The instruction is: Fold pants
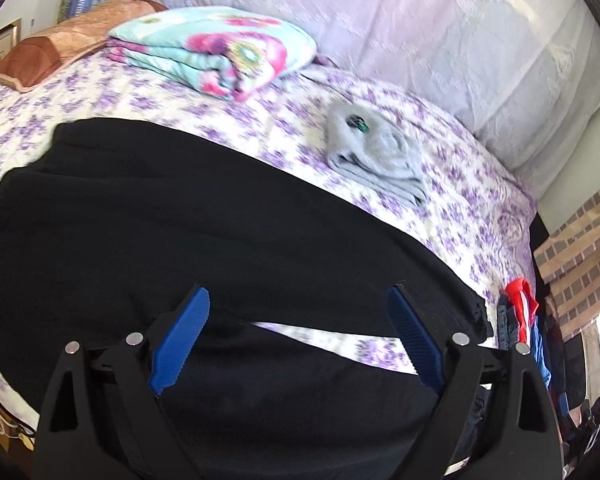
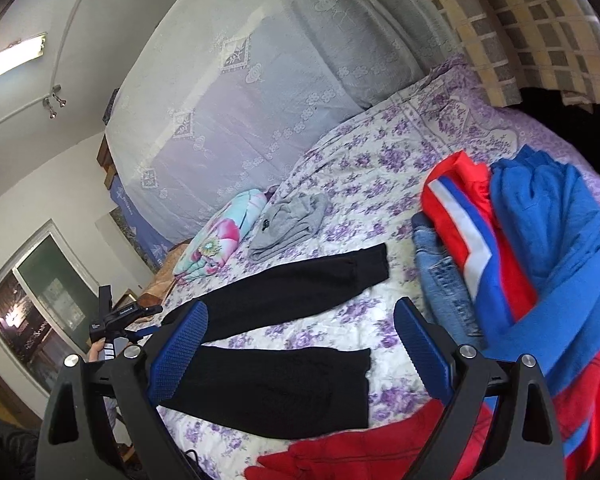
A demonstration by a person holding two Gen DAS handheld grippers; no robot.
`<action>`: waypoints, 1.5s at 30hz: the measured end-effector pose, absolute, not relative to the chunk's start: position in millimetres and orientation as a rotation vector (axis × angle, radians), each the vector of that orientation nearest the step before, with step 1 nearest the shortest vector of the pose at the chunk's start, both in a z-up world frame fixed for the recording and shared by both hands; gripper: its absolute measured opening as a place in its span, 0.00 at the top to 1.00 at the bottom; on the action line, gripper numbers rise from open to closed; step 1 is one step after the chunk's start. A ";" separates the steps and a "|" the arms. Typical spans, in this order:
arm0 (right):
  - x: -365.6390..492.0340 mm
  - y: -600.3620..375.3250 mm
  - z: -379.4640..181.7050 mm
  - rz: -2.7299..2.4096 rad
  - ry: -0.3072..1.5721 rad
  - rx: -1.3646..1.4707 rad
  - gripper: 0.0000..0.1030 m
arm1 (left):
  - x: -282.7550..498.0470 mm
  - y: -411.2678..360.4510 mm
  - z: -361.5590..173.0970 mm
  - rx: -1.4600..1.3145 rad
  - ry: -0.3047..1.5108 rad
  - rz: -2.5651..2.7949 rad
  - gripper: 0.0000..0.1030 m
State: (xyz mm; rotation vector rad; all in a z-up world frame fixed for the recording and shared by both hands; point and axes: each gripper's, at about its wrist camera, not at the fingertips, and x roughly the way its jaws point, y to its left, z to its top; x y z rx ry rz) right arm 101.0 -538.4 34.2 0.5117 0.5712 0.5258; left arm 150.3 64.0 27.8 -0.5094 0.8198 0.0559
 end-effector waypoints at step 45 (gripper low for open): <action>408.6 -254.8 -52.9 0.545 0.990 0.052 0.28 | 281.8 372.5 -62.0 -0.508 0.979 0.380 0.12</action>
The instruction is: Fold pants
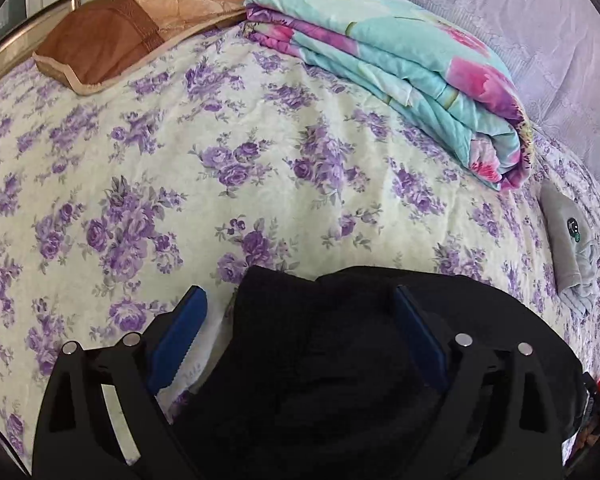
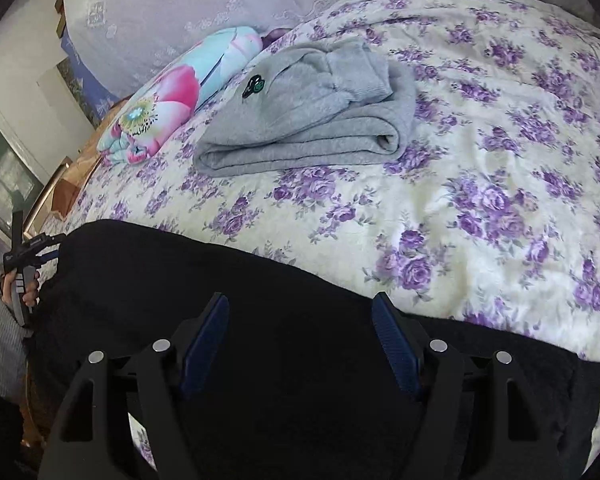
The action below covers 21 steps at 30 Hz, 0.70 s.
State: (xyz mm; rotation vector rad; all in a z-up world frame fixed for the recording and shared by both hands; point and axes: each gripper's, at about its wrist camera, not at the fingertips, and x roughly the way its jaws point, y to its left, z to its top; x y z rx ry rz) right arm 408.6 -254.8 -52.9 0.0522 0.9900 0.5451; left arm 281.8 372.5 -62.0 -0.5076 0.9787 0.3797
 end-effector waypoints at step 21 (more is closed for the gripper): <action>415.3 -233.1 -47.1 0.470 0.916 -0.044 0.41 | 274.8 381.2 -32.2 -0.518 0.835 0.473 0.22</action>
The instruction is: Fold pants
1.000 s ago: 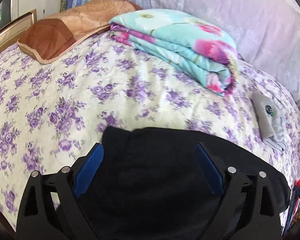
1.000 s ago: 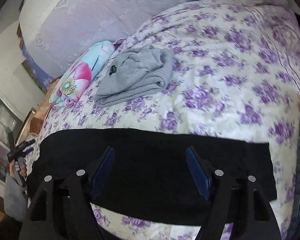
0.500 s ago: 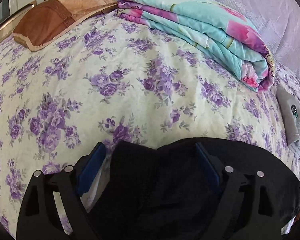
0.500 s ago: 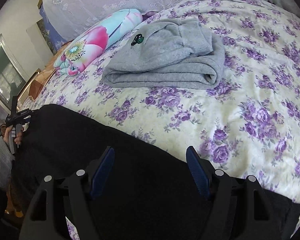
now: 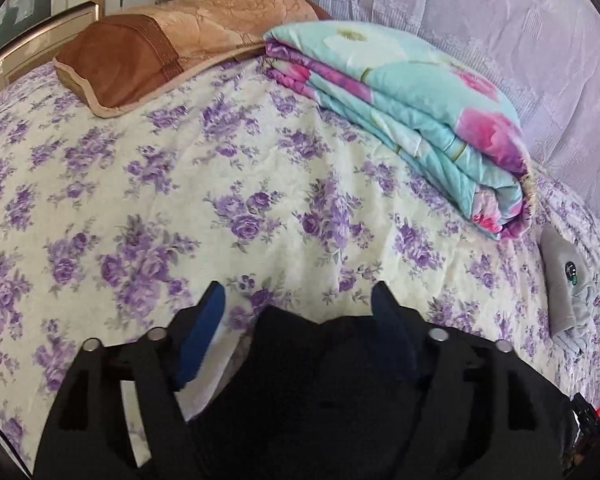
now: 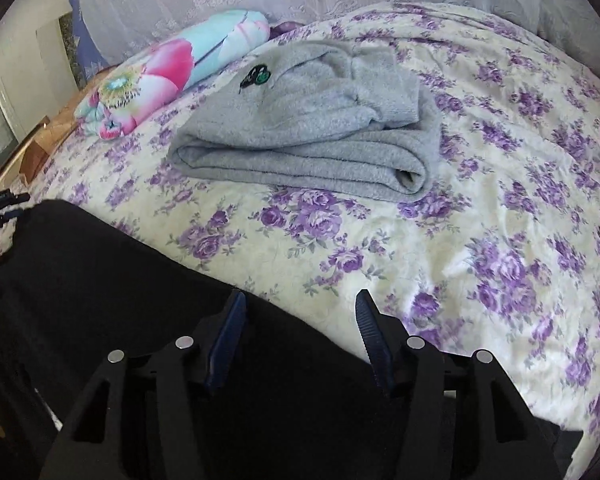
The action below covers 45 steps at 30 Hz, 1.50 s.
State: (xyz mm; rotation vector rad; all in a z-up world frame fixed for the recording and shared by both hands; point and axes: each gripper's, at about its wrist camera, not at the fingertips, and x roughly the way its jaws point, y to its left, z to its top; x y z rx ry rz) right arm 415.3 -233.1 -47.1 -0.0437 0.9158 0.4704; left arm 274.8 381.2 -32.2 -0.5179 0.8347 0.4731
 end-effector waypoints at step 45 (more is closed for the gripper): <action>69.2 -389.8 -46.4 0.514 0.770 0.578 0.24 | 29.4 323.3 -70.3 -0.594 0.756 0.370 0.10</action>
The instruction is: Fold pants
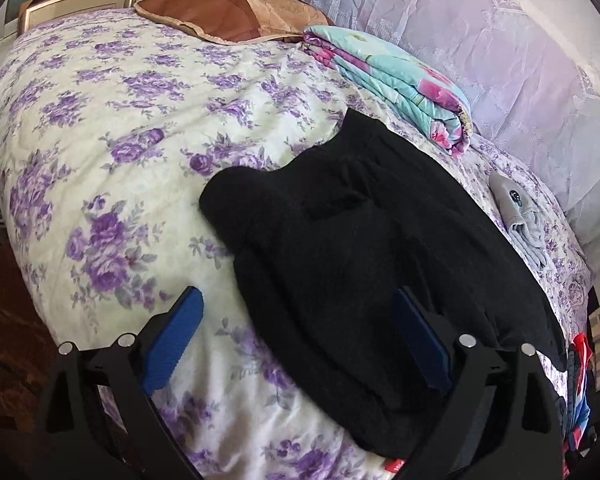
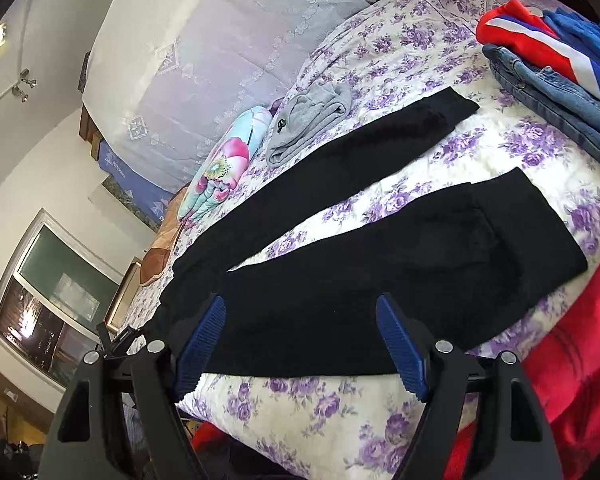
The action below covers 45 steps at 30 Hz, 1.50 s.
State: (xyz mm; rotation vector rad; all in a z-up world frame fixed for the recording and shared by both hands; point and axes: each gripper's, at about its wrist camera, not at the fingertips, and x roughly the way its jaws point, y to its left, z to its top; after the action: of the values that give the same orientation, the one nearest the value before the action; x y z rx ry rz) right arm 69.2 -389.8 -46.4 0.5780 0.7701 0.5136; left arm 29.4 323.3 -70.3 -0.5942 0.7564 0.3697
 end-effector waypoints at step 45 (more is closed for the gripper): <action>72.6 -433.7 -104.1 0.305 0.850 0.914 0.39 | 22.6 347.8 -77.7 -0.801 0.704 0.259 0.46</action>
State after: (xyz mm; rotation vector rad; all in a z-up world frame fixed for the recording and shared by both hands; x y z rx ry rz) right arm 72.6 -433.7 -104.1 0.9145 0.8499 0.3052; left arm 22.6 347.8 -77.7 -0.8013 0.7041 0.2594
